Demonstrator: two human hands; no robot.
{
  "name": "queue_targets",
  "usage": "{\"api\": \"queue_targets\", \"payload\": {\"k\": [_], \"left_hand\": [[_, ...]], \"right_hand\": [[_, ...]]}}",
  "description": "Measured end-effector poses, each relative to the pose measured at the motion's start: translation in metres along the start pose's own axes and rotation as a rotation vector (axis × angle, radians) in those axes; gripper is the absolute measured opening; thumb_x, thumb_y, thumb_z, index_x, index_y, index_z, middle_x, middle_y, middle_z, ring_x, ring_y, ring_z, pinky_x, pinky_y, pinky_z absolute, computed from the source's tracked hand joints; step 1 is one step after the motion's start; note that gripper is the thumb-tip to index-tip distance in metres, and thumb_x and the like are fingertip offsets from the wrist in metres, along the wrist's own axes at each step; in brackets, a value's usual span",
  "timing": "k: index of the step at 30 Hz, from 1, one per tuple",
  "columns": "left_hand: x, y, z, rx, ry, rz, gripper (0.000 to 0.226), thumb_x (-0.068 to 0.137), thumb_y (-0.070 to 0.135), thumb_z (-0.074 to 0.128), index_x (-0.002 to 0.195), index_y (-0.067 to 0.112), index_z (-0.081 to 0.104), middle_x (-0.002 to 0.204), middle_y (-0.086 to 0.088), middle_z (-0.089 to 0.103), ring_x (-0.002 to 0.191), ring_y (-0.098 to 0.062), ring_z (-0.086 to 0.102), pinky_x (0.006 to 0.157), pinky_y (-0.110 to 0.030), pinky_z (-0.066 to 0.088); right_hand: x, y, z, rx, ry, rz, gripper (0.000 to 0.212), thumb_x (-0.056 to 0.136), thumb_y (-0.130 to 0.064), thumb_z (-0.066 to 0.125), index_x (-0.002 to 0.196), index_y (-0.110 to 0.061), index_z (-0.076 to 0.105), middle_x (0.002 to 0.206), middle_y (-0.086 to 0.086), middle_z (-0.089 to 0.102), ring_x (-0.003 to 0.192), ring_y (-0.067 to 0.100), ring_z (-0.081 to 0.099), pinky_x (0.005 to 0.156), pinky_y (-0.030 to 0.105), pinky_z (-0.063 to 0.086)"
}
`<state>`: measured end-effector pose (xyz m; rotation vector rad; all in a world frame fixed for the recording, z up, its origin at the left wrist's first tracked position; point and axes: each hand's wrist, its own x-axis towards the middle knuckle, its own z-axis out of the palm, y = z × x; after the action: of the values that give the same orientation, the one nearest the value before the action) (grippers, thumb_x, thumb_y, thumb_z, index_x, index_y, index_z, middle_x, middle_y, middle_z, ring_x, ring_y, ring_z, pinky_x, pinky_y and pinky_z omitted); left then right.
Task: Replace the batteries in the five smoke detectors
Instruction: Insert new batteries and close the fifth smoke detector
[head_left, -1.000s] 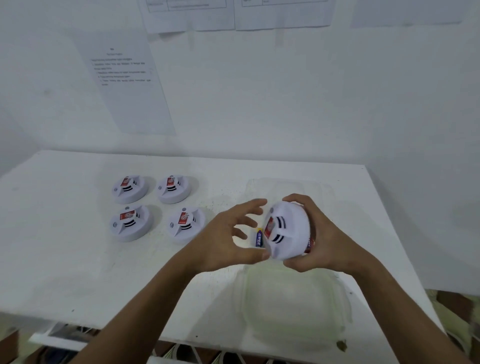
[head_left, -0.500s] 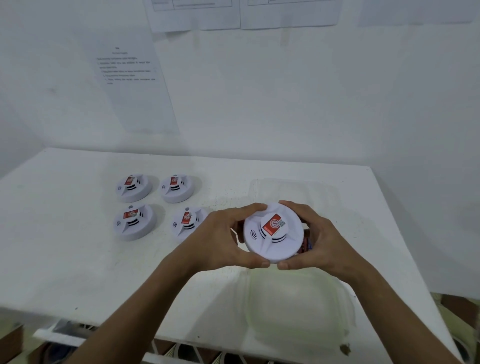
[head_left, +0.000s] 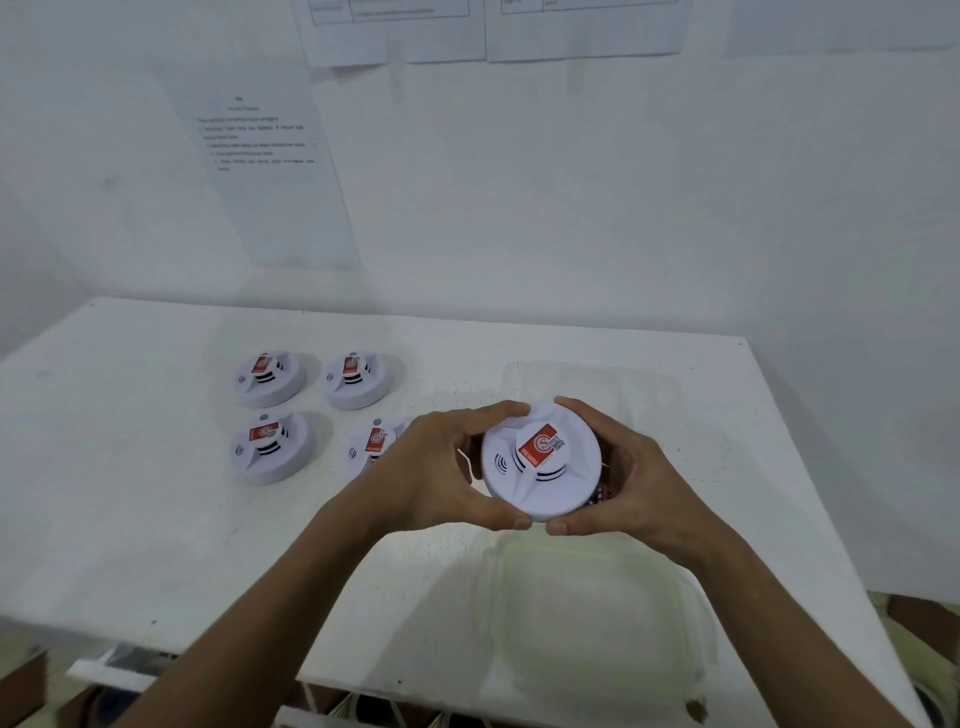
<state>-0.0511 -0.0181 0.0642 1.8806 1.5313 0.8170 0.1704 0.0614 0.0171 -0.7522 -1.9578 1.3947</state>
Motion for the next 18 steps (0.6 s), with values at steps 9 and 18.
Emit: {"api": "queue_targets", "payload": {"k": [9, 18], "left_hand": [[0.0, -0.007, -0.01, -0.033, -0.006, 0.001, 0.087, 0.062, 0.029, 0.091, 0.138, 0.023, 0.05, 0.112, 0.021, 0.063, 0.09, 0.008, 0.059, 0.069, -0.005, 0.045], [-0.002, -0.021, -0.027, -0.053, -0.019, -0.008, 0.085, 0.06, 0.031, 0.091, 0.135, 0.031, 0.051, 0.109, 0.021, 0.066, 0.088, 0.0, 0.061, 0.071, -0.01, 0.047]], "right_hand": [[0.01, -0.006, 0.009, -0.009, -0.013, -0.007, 0.095, 0.055, -0.01, 0.093, 0.139, -0.027, 0.051, 0.129, -0.005, 0.065, 0.12, 0.022, 0.06, 0.096, 0.044, 0.055], [0.022, -0.012, 0.024, -0.025, -0.015, 0.009, 0.097, 0.054, -0.014, 0.095, 0.139, -0.03, 0.05, 0.129, -0.006, 0.064, 0.119, 0.023, 0.06, 0.096, 0.05, 0.055]]}}
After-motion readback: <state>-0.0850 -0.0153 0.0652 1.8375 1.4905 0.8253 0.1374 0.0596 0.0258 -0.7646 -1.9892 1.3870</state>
